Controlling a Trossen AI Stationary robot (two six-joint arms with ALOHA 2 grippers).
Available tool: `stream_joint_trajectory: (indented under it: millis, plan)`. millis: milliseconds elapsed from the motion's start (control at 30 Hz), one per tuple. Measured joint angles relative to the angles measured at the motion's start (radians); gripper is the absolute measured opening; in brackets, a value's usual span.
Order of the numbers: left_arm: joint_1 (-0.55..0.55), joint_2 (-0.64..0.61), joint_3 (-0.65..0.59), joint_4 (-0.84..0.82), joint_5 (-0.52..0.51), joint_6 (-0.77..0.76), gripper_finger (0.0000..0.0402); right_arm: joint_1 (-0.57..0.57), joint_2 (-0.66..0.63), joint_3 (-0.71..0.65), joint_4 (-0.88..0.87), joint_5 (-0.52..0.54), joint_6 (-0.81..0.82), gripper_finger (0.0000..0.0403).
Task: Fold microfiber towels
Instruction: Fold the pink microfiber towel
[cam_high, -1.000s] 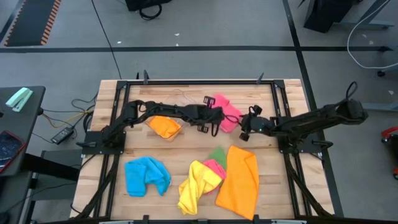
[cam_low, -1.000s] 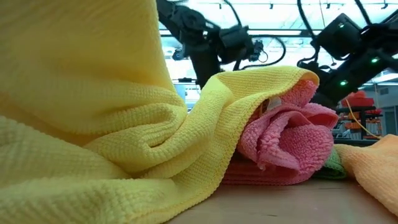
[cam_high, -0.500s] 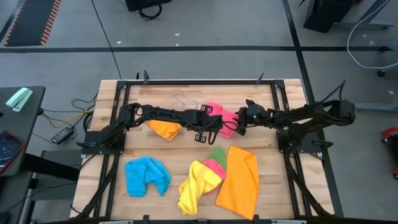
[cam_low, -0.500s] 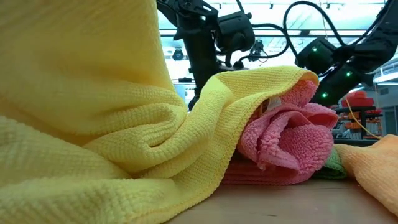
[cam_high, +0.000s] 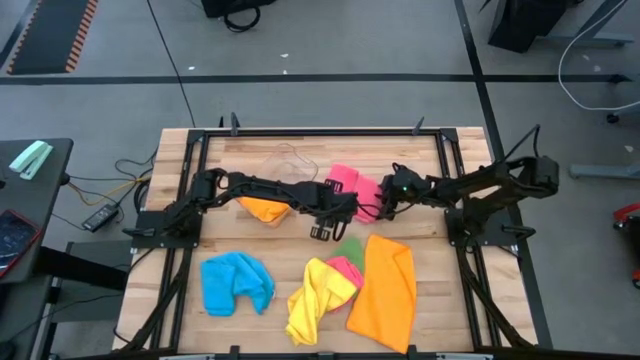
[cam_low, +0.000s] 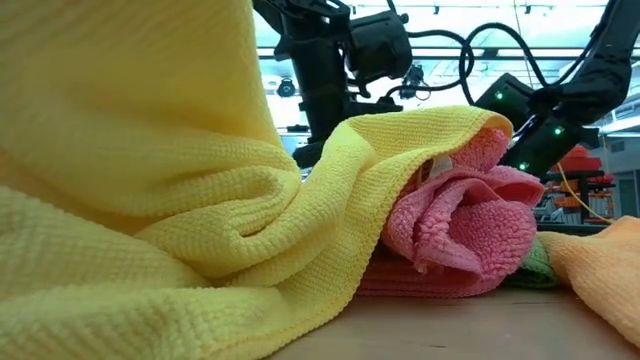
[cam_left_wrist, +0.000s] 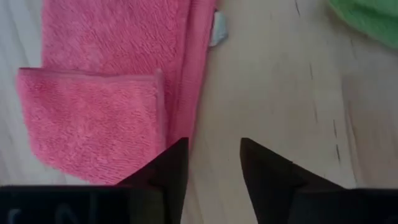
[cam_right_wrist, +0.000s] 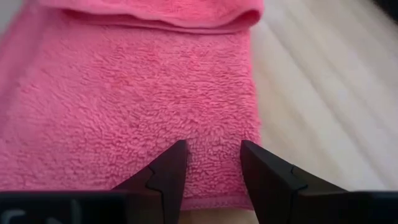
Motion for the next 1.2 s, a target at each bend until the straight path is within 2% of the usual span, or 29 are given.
stream_joint_trajectory:
  millis: [133, 333, 433, 567, 633, 700, 767, 933, 1033, 1200]
  plan:
    - [-0.010, 0.000, 0.000, -0.032, 0.000, -0.025, 0.0157, 0.092, -0.007, 0.003, -0.048, -0.026, 0.108, 0.0161]
    - [-0.039, -0.001, 0.000, -0.037, 0.026, -0.024, 0.0150, 0.300, -0.038, 0.001, -0.116, -0.027, 0.223, 0.0161]
    - [-0.052, -0.001, 0.000, -0.037, 0.034, -0.023, 0.0149, 0.381, -0.094, -0.005, -0.158, 0.024, 0.228, 0.0161]
    - [-0.059, -0.001, 0.000, -0.049, 0.035, -0.016, 0.0153, 0.442, -0.210, 0.018, -0.199, 0.139, 0.161, 0.0161]
    - [-0.064, -0.001, 0.000, -0.071, 0.033, -0.021, 0.0153, 0.456, -0.259, 0.044, -0.289, 0.172, 0.130, 0.0161]
    - [-0.067, -0.001, 0.000, -0.096, 0.032, -0.023, 0.0150, 0.468, -0.296, 0.072, -0.352, 0.174, 0.083, 0.0161]
    - [-0.072, -0.001, 0.000, -0.113, 0.032, -0.026, 0.0145, 0.489, -0.309, 0.081, -0.345, 0.120, -0.033, 0.0161]
    - [-0.090, -0.002, 0.000, -0.119, 0.033, -0.050, 0.0133, 0.529, -0.262, 0.077, -0.350, 0.079, -0.248, 0.0162]
    - [-0.101, -0.002, 0.000, -0.119, 0.034, -0.049, 0.0129, 0.534, -0.210, 0.078, -0.333, 0.083, -0.298, 0.0178]
    - [-0.111, -0.002, 0.000, -0.126, 0.034, -0.050, 0.0126, 0.514, -0.122, 0.078, -0.340, 0.156, -0.325, 0.0221]
